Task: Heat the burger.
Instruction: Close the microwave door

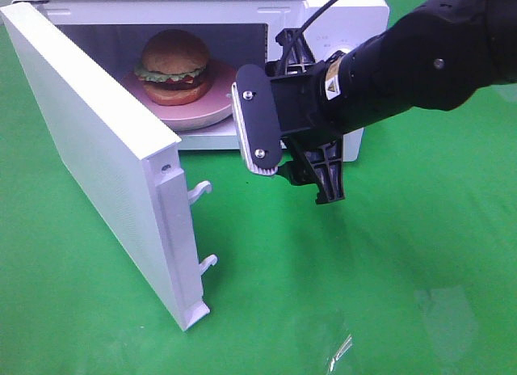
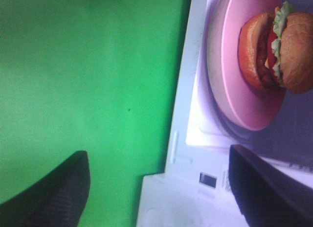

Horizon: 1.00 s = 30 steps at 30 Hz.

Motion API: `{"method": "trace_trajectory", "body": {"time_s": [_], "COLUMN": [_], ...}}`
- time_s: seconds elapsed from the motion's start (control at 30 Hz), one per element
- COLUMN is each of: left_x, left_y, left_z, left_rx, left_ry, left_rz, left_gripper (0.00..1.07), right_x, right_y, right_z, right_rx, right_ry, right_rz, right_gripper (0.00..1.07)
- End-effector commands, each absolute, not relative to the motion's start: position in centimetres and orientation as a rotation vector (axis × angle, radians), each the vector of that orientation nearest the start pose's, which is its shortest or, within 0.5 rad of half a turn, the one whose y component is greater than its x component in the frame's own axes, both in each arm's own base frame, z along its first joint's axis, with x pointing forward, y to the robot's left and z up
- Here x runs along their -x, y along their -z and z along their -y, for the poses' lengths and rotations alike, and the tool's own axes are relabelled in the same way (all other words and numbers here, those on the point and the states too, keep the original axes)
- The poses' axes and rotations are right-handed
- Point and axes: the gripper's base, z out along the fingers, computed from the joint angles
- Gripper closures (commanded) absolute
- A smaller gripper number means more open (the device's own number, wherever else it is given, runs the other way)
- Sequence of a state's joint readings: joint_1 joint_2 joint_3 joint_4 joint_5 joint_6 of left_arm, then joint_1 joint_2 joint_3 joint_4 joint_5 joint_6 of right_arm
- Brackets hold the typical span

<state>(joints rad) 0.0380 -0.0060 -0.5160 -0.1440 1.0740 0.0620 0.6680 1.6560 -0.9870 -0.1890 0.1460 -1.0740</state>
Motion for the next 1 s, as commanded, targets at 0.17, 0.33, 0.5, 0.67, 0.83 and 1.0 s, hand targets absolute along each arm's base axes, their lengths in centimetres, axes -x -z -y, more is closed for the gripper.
{"method": "trace_trajectory", "body": {"time_s": [0.17, 0.33, 0.5, 0.67, 0.83, 1.0], "left_x": [1.1, 1.1, 1.1, 1.1, 1.1, 1.1], "left_y": [-28.1, -28.1, -28.1, -28.1, -28.1, -28.1], "left_z": [1.2, 1.2, 1.2, 1.2, 1.2, 1.2], "left_rx": [-0.027, -0.027, -0.027, -0.027, -0.027, -0.027], "left_ry": [0.115, 0.115, 0.115, 0.115, 0.115, 0.115], "left_rz": [-2.010, -2.010, -2.010, -2.010, -2.010, -2.010], "left_gripper": [0.06, 0.06, 0.06, 0.06, 0.06, 0.06], "right_x": [-25.2, -23.2, -22.1, -20.2, -18.5, -17.1], "right_y": [-23.2, -24.1, -24.3, -24.9, -26.1, -27.0], "right_z": [-19.5, -17.8, -17.0, -15.3, -13.8, -12.4], "right_rx": [1.788, 1.688, 1.649, 1.559, 1.409, 1.239], "right_ry": [0.279, 0.224, 0.201, 0.152, 0.080, 0.008], "right_rz": [-1.429, -1.521, -1.560, -1.659, -1.828, -2.003], "right_gripper": [0.31, 0.31, 0.31, 0.31, 0.31, 0.31]}}
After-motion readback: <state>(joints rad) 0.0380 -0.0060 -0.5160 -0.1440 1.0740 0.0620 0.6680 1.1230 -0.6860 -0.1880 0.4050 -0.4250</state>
